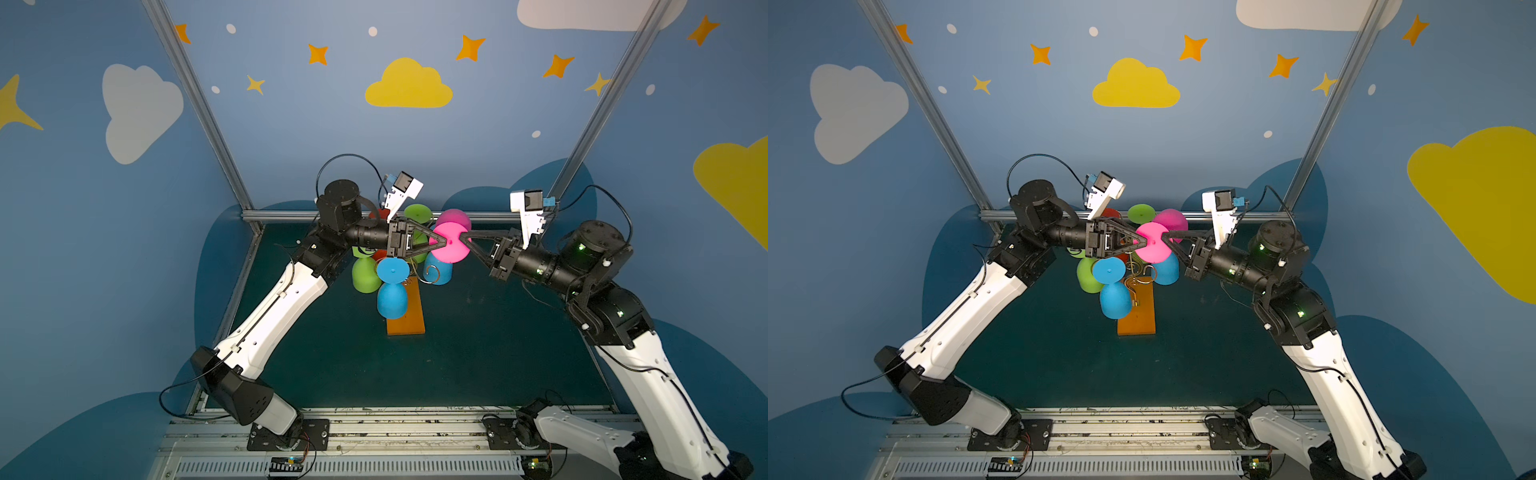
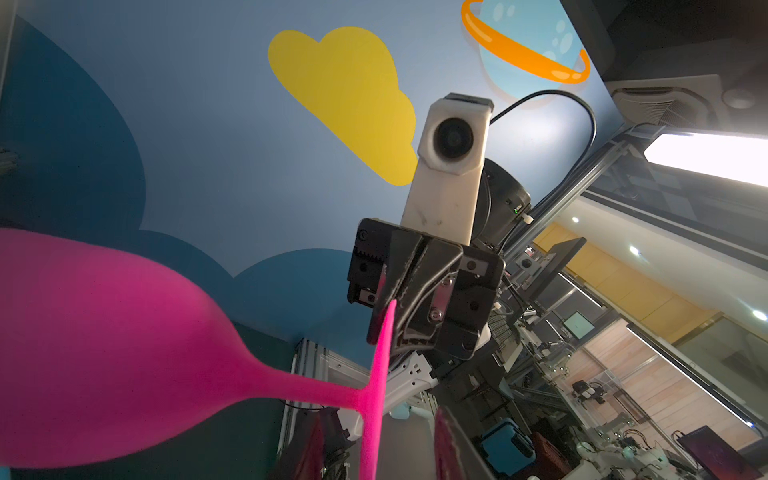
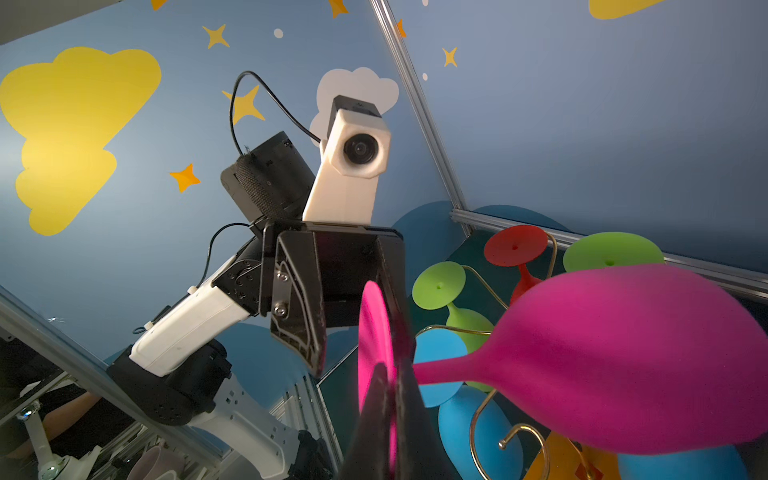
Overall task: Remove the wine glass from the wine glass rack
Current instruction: 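Lift the magenta glass toward the left gripper while the left gripper reaches for its foot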
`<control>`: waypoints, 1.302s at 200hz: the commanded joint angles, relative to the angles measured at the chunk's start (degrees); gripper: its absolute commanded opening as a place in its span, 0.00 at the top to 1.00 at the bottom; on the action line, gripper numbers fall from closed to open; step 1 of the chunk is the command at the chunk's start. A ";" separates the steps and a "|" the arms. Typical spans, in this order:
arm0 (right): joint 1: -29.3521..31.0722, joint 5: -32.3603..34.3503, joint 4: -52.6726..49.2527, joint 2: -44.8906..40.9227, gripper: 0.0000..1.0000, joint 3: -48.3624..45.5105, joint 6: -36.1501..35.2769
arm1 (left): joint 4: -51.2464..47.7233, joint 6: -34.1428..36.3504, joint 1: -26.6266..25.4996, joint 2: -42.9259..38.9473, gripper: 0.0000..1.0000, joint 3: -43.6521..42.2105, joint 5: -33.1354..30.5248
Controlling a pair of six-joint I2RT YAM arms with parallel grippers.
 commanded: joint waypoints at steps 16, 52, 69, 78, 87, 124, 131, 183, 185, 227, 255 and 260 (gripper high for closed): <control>0.59 0.10 2.61 0.49 1.00 0.77 0.16 | 3.36 -1.56 -0.74 0.37 0.67 1.71 1.63; 0.71 0.71 2.28 0.10 1.00 0.50 -0.16 | 5.62 -4.48 -0.77 0.32 0.92 1.57 1.87; 0.70 1.22 1.74 -0.30 1.00 0.51 -0.51 | 6.59 -6.29 -0.73 0.15 0.97 1.61 1.67; 0.67 1.53 1.39 -0.58 1.00 0.55 -0.81 | 8.27 -8.01 -0.78 0.06 0.97 1.48 1.80; 0.68 1.89 0.85 -0.99 0.88 0.52 -1.24 | 10.26 -9.98 -0.69 0.11 0.97 1.44 2.10; 0.57 7.55 -2.87 -6.55 0.40 -1.28 -8.27 | 12.96 -15.57 0.14 0.32 0.97 2.91 1.18; 0.61 9.50 -3.17 -8.37 0.31 -2.50 -10.31 | 13.38 -16.45 0.42 0.46 0.97 3.17 1.17; 0.49 19.71 -0.18 -16.81 0.11 -11.37 -29.82 | 18.04 -24.65 2.32 2.52 0.97 3.69 1.85; 0.48 19.83 -0.13 -16.83 0.11 -11.44 -30.59 | 17.98 -24.68 2.35 2.63 0.97 3.76 1.87; 0.51 18.89 2.96 -13.84 0.09 -11.91 -41.11 | 14.20 -23.52 2.65 2.92 0.97 4.78 1.67; 0.49 16.22 4.39 -10.35 0.09 -10.86 -45.49 | 13.91 -23.78 2.70 2.74 0.97 4.60 1.67; 0.56 15.51 4.75 -9.89 0.09 -10.78 -45.86 | 13.85 -23.79 2.74 2.71 0.97 4.56 1.67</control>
